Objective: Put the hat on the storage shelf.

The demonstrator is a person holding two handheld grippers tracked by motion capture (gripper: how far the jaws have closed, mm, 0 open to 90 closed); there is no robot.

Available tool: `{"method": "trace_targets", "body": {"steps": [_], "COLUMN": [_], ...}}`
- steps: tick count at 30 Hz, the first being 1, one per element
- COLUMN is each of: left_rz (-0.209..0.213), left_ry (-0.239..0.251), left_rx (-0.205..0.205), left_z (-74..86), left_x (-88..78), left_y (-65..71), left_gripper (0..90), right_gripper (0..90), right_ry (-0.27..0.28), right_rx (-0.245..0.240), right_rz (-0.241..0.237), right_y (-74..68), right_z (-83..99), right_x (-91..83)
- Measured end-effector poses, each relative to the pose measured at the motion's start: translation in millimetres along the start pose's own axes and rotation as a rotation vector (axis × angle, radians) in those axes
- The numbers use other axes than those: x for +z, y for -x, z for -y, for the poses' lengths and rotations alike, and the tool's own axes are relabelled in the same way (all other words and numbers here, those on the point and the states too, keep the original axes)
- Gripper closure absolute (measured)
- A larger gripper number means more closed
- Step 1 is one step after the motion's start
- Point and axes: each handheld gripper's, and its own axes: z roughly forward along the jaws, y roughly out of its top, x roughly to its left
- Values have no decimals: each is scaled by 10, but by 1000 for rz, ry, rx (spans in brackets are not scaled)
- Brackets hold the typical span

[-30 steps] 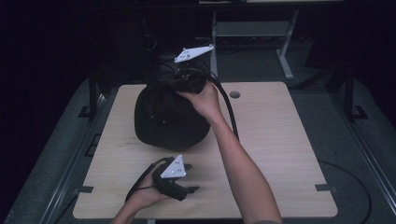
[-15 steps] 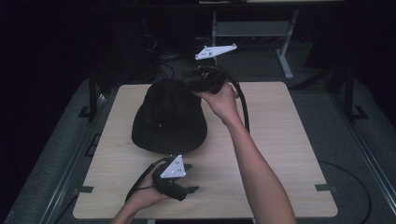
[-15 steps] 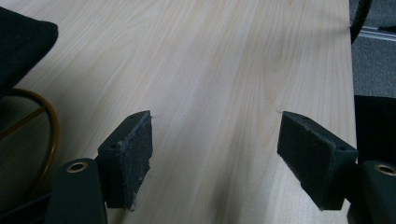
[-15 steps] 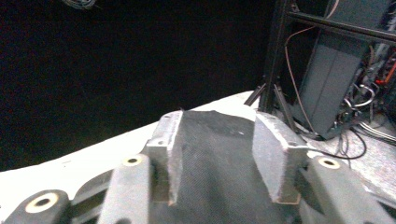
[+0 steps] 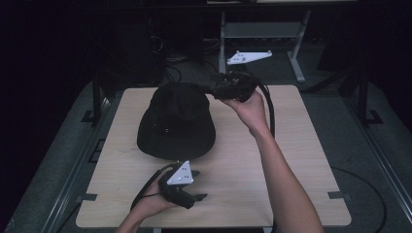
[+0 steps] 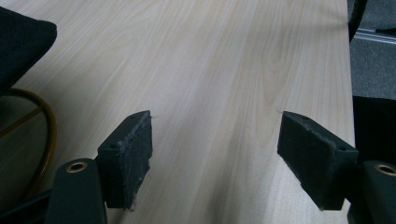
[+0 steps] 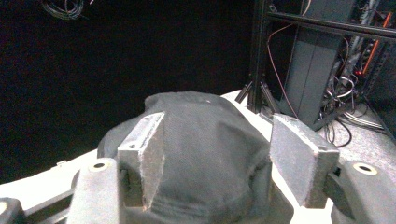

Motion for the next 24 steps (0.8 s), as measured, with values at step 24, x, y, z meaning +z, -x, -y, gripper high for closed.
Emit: {"method": "trace_targets", "body": {"steps": [24], "left_rz": [2], "left_ry": [-2], "left_rx": [2], "left_z": [7], "left_x": [13], "left_y": [-1], "left_gripper": [244], "right_gripper": [252], "right_ry": [-9], "right_rx": [69], "right_rz": [67], "right_y": [181], "right_z": [391], "right_x": [-504]}}
